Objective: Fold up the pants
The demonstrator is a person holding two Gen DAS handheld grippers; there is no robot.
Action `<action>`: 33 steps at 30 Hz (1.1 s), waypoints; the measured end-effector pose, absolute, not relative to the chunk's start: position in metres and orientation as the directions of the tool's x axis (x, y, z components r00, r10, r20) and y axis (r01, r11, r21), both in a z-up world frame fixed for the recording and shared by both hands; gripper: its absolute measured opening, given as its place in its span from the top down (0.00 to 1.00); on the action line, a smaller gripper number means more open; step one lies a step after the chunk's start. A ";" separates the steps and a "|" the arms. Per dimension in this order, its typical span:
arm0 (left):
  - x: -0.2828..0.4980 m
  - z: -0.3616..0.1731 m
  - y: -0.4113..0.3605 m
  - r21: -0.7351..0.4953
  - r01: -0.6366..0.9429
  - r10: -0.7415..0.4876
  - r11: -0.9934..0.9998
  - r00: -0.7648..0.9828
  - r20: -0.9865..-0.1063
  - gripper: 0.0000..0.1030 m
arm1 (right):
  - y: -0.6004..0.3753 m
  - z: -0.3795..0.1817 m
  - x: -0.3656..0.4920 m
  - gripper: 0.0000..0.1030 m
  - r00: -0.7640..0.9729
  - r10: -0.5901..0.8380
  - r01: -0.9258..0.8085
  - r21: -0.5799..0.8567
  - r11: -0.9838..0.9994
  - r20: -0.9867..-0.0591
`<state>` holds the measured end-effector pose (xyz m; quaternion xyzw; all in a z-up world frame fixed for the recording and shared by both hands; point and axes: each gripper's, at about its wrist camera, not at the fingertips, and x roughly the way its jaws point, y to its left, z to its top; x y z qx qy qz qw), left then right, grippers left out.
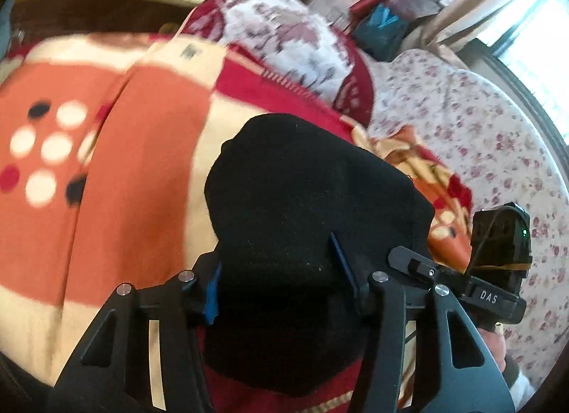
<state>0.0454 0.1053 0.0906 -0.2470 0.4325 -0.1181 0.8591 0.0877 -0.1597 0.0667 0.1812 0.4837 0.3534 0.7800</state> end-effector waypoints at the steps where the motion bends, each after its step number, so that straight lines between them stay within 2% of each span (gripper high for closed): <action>1: 0.050 0.096 0.102 -0.524 0.001 -0.419 0.852 0.603 -0.679 0.49 | -0.161 0.071 0.092 0.56 0.289 0.728 -0.378 0.624 0.684 -0.622; 7: 0.088 0.110 0.079 -0.499 0.020 -0.405 0.866 0.612 -0.679 0.49 | -0.175 0.096 0.122 0.56 0.348 0.687 -0.388 0.569 0.725 -0.638; 13: 0.119 0.073 0.055 -0.472 -0.022 -0.385 0.881 0.547 -0.743 0.49 | -0.193 0.066 0.159 0.53 0.335 0.633 -0.313 0.551 0.773 -0.698; 14: 0.122 0.065 0.052 -0.457 -0.031 -0.371 0.889 0.536 -0.759 0.47 | -0.194 0.056 0.165 0.52 0.332 0.608 -0.295 0.533 0.793 -0.721; 16: 0.122 0.060 0.044 -0.400 -0.018 -0.324 0.916 0.556 -0.766 0.43 | -0.195 0.042 0.169 0.43 0.331 0.559 -0.273 0.490 0.828 -0.760; 17: 0.121 0.061 0.042 -0.385 -0.008 -0.313 0.923 0.567 -0.762 0.41 | -0.198 0.040 0.170 0.35 0.350 0.555 -0.269 0.487 0.831 -0.755; 18: 0.120 0.062 0.041 -0.377 -0.002 -0.309 0.926 0.570 -0.761 0.40 | -0.200 0.041 0.170 0.33 0.356 0.553 -0.266 0.485 0.833 -0.754; 27: 0.112 0.077 0.037 -0.323 -0.033 -0.251 0.946 0.560 -0.790 0.39 | -0.202 0.077 0.151 0.33 0.446 0.418 -0.317 0.297 0.901 -0.791; 33: 0.090 0.104 0.030 -0.227 -0.022 -0.165 0.974 0.618 -0.769 0.39 | -0.199 0.102 0.126 0.33 0.504 0.375 -0.342 0.219 0.914 -0.778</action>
